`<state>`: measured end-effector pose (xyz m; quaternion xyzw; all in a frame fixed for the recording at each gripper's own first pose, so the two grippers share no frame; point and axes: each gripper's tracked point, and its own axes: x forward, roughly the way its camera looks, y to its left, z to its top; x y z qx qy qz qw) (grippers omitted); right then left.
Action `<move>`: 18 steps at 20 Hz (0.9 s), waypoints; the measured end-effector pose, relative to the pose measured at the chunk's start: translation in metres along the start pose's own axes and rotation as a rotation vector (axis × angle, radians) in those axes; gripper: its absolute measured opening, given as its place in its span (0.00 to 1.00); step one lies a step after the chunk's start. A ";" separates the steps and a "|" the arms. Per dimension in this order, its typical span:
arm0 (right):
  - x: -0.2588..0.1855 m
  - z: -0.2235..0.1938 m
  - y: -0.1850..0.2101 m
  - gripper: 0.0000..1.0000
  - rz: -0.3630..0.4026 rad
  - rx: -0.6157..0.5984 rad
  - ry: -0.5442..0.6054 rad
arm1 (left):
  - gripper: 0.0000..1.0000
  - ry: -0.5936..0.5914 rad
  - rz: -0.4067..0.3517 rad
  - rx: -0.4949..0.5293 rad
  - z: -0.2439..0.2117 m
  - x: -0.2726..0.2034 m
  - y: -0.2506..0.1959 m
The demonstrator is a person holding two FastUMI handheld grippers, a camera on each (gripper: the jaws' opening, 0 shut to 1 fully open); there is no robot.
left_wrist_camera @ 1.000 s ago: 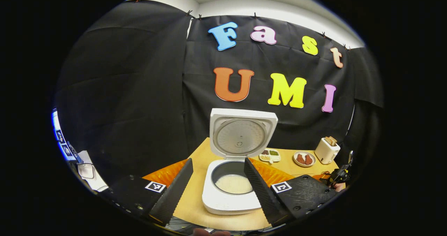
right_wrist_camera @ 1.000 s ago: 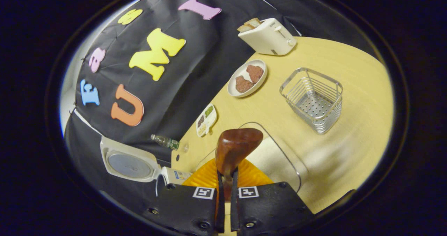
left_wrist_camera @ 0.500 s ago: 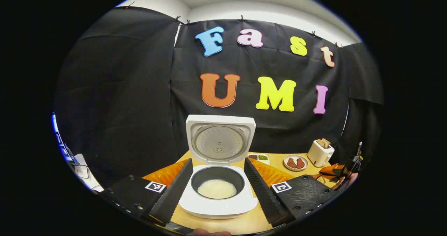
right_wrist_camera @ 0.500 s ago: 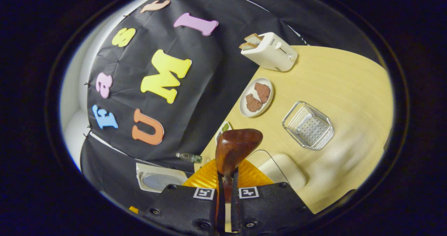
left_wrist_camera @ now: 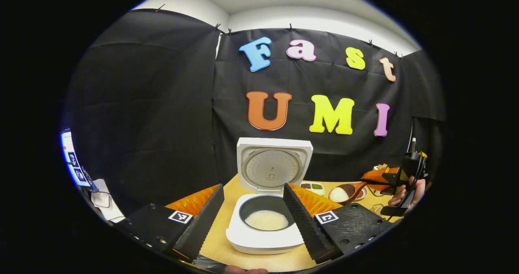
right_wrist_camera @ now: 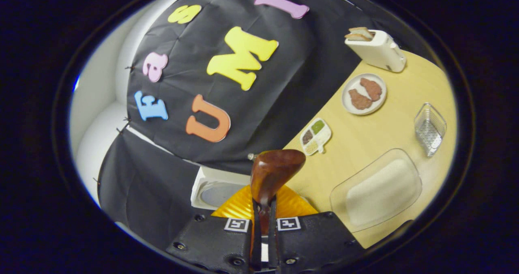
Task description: Close the left gripper, press the button to open the rice cooker; take a wooden spoon from the chopstick holder with the right hand, scoop a spoonful of rice and pour it into the rice cooker, then put the wooden spoon back into the chopstick holder.
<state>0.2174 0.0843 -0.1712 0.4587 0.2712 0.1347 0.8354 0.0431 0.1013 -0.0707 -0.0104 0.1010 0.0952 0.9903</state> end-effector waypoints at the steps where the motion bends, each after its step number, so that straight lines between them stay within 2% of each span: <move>1: 0.012 -0.010 0.011 0.12 0.004 -0.035 0.016 | 0.94 -0.001 0.009 -0.006 -0.001 -0.001 0.009; 6: 0.069 -0.064 0.039 0.12 -0.033 -0.182 0.080 | 0.94 0.013 0.046 -0.027 -0.009 -0.010 0.042; 9: 0.095 -0.086 0.049 0.12 -0.076 -0.331 0.103 | 0.94 0.028 0.047 -0.034 -0.019 -0.012 0.056; 12: 0.111 -0.111 0.057 0.12 -0.090 -0.447 0.118 | 0.94 0.046 0.047 -0.065 -0.026 -0.011 0.066; 18: 0.129 -0.128 0.069 0.12 -0.141 -0.723 0.101 | 0.94 0.057 0.053 -0.086 -0.036 -0.008 0.085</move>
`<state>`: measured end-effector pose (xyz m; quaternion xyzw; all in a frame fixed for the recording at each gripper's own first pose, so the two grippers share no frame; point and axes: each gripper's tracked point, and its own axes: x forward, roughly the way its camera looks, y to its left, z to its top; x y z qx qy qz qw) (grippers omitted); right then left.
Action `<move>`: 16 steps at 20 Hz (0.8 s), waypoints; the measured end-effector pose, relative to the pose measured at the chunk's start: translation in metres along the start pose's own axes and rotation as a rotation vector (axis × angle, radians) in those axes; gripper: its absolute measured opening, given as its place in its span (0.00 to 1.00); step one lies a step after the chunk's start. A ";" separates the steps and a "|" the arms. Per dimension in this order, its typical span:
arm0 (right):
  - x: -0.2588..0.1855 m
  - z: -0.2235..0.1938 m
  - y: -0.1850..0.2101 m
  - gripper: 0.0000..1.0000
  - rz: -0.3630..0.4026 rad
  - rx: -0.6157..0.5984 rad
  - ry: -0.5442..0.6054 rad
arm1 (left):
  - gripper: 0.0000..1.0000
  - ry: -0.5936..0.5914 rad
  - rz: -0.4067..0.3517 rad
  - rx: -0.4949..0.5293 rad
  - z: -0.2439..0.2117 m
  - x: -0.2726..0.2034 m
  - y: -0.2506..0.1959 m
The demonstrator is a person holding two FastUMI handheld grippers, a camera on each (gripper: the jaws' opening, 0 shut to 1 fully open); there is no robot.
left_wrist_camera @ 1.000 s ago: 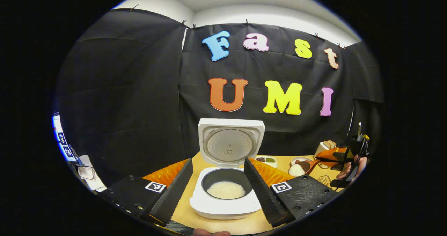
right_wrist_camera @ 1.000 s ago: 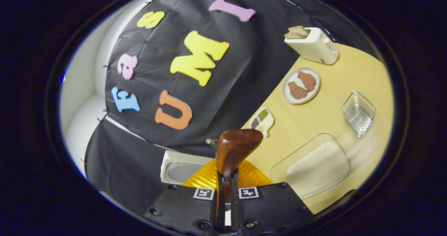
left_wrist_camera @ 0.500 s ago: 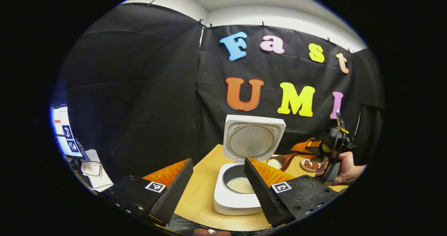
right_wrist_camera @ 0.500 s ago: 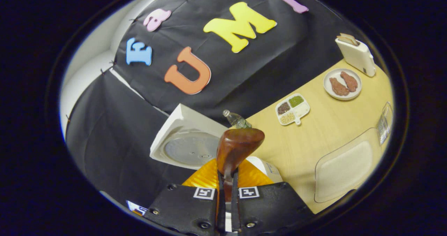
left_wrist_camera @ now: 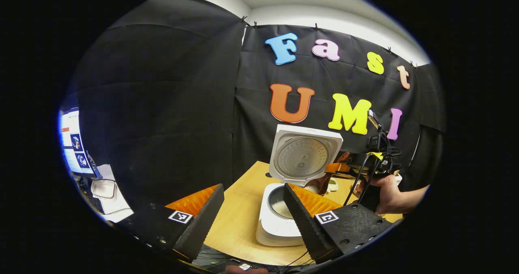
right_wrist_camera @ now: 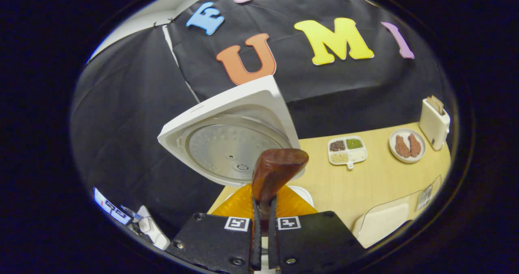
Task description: Close the left gripper, press the button to open the rice cooker; take a wooden spoon from the chopstick holder with the right hand, scoop a spoonful of rice and pour it into the rice cooker, then put the wooden spoon back into the chopstick holder.
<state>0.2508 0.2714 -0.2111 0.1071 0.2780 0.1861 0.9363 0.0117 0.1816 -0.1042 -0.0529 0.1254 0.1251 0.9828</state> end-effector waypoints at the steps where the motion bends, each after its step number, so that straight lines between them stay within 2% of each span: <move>1: -0.001 0.003 0.006 0.12 -0.006 -0.052 -0.013 | 0.95 -0.001 0.007 -0.006 0.000 0.001 0.004; 9: -0.012 0.020 0.039 0.12 -0.035 -0.397 -0.109 | 0.95 -0.018 0.005 -0.042 -0.001 0.005 0.015; 12: -0.018 0.026 0.054 0.12 -0.034 -0.570 -0.165 | 0.94 -0.028 0.008 -0.047 0.001 0.006 0.017; 14: -0.026 0.031 0.067 0.12 -0.024 -0.681 -0.223 | 0.94 -0.033 0.008 -0.056 0.003 0.007 0.017; 16: -0.031 0.028 0.079 0.12 -0.002 -0.733 -0.246 | 0.94 -0.038 0.006 -0.062 0.005 0.008 0.018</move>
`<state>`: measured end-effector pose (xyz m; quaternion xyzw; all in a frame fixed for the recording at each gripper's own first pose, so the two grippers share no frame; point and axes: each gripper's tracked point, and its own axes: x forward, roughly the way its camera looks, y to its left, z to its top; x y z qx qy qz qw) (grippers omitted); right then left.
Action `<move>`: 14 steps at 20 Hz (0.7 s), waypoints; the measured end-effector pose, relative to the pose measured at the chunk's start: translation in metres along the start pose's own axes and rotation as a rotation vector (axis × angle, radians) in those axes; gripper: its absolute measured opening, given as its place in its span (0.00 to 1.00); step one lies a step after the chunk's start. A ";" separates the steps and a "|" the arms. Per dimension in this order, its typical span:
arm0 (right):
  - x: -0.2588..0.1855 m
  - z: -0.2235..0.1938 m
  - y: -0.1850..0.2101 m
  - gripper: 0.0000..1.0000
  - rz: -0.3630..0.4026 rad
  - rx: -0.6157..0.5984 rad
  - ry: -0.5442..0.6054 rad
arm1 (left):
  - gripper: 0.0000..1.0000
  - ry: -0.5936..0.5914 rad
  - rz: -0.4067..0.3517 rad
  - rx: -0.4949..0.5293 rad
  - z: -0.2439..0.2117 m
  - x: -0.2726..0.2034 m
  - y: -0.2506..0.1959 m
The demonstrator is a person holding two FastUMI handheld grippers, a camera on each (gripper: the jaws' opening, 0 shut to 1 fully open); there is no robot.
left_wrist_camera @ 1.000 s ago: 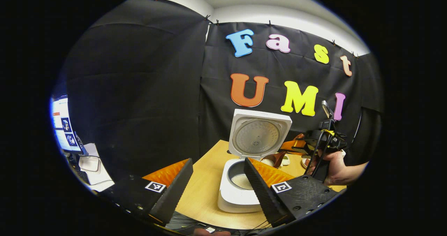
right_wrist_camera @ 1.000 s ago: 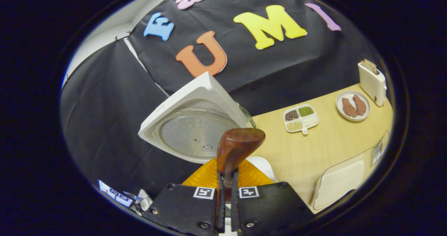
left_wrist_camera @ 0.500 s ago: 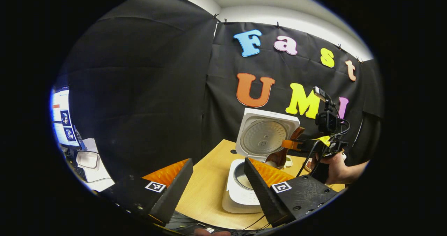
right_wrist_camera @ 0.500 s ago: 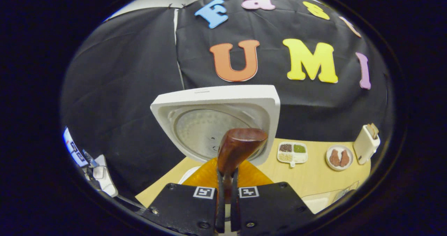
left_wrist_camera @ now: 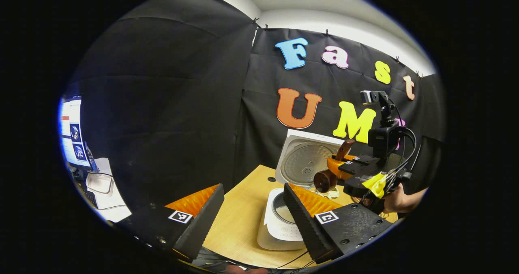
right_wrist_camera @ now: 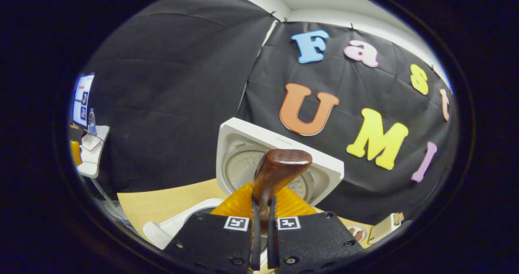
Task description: Close the left gripper, press the button to open the rice cooker; take a wooden spoon from the chopstick holder with the right hand, scoop a spoonful of rice and pour it into the rice cooker, then put the wooden spoon back into the chopstick holder.
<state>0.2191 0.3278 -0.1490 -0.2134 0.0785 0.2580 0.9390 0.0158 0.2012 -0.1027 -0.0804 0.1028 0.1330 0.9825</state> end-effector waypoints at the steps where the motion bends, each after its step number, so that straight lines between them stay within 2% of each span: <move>1: -0.002 0.001 0.003 0.12 0.007 -0.001 -0.001 | 0.94 -0.004 -0.002 0.000 0.002 0.000 -0.001; 7: -0.015 0.008 -0.005 0.11 0.023 0.104 0.011 | 0.94 -0.018 -0.013 0.033 0.006 0.001 -0.002; 14: -0.055 0.016 -0.050 0.11 0.041 0.329 -0.008 | 0.94 -0.051 -0.076 0.072 0.015 0.008 -0.014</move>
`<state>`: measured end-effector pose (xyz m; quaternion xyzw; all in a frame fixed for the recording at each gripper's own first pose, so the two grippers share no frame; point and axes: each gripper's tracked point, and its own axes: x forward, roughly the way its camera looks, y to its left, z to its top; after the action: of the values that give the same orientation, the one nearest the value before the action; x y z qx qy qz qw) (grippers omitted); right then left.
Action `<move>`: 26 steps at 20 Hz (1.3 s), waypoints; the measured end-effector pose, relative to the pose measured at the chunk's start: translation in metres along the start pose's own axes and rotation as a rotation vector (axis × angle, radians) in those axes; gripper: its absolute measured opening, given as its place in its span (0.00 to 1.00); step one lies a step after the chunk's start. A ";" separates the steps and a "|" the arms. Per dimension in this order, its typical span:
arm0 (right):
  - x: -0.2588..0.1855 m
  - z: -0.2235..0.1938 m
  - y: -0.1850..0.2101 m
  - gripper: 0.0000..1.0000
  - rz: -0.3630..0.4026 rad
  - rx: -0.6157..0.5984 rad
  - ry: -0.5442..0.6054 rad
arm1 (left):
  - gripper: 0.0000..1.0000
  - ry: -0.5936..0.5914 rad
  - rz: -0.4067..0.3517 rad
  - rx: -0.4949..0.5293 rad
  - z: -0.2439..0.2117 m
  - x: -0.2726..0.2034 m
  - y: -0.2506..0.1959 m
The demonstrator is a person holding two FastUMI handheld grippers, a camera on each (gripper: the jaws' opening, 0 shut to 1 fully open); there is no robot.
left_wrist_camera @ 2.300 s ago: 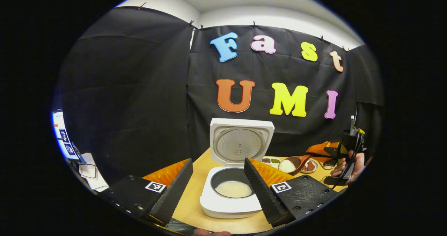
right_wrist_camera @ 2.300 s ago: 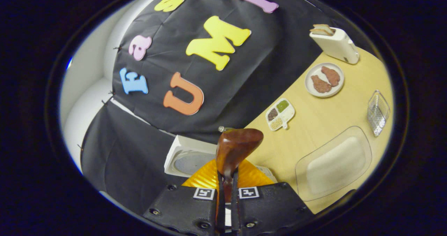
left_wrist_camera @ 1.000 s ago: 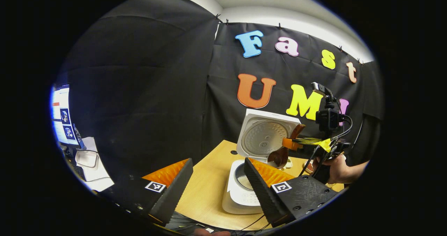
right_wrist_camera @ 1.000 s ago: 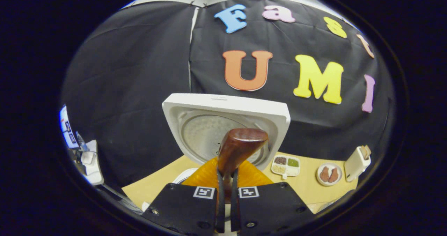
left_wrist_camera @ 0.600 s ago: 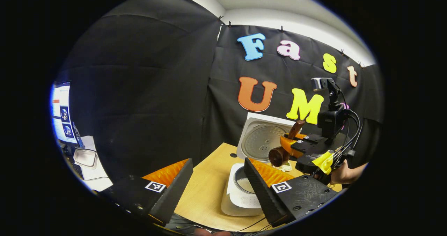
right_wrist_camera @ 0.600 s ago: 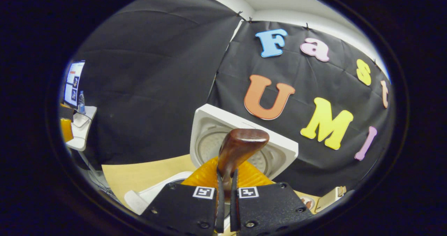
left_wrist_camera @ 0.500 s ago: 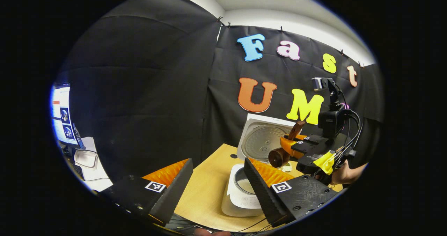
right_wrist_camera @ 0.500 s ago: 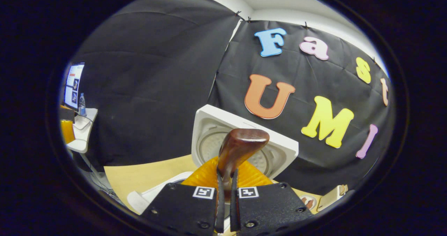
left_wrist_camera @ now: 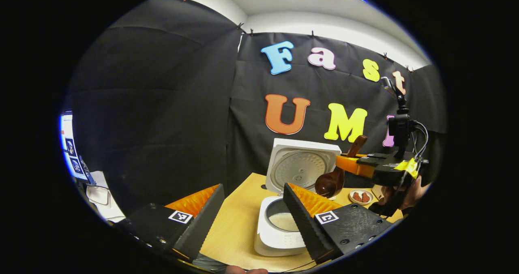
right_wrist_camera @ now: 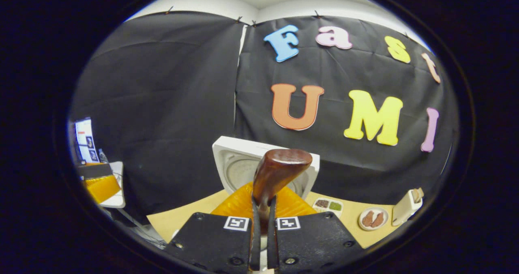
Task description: Close the left gripper, press the button to open the rice cooker; take a wooden spoon from the chopstick holder with the right hand, scoop a spoonful of rice and pour it into the rice cooker, then put the wooden spoon back into the chopstick holder.
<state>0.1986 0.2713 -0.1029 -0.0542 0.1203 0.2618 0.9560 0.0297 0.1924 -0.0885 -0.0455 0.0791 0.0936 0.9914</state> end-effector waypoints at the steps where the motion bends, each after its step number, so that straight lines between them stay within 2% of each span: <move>1: -0.009 0.003 -0.009 0.12 0.010 0.051 -0.010 | 0.94 -0.007 -0.008 0.000 0.004 0.001 -0.007; 3: -0.030 0.006 -0.033 0.12 0.015 0.161 -0.020 | 0.94 -0.019 -0.026 -0.008 0.014 0.010 -0.029; 5: -0.056 0.009 -0.068 0.12 -0.018 0.227 -0.032 | 0.94 -0.025 -0.057 -0.026 0.024 0.022 -0.066; 12: -0.165 -0.017 -0.225 0.12 -0.220 0.351 -0.059 | 0.94 -0.026 -0.123 -0.016 0.024 0.038 -0.145; 17: -0.230 -0.076 -0.340 0.12 -0.429 0.445 -0.017 | 0.94 -0.010 -0.148 0.001 0.020 0.046 -0.189; 19: -0.246 -0.112 -0.379 0.12 -0.507 0.484 0.025 | 0.94 -0.007 -0.151 0.007 0.019 0.046 -0.204; 22: -0.247 -0.163 -0.417 0.12 -0.560 0.569 0.080 | 0.94 0.006 -0.150 0.031 0.017 0.048 -0.220; 26: -0.229 -0.221 -0.436 0.12 -0.578 0.633 0.140 | 0.94 0.022 -0.143 0.056 0.015 0.044 -0.233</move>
<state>0.1871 -0.2506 -0.2394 0.1924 0.2391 -0.0710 0.9491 0.1191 -0.0261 -0.0633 -0.0242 0.0891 0.0197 0.9955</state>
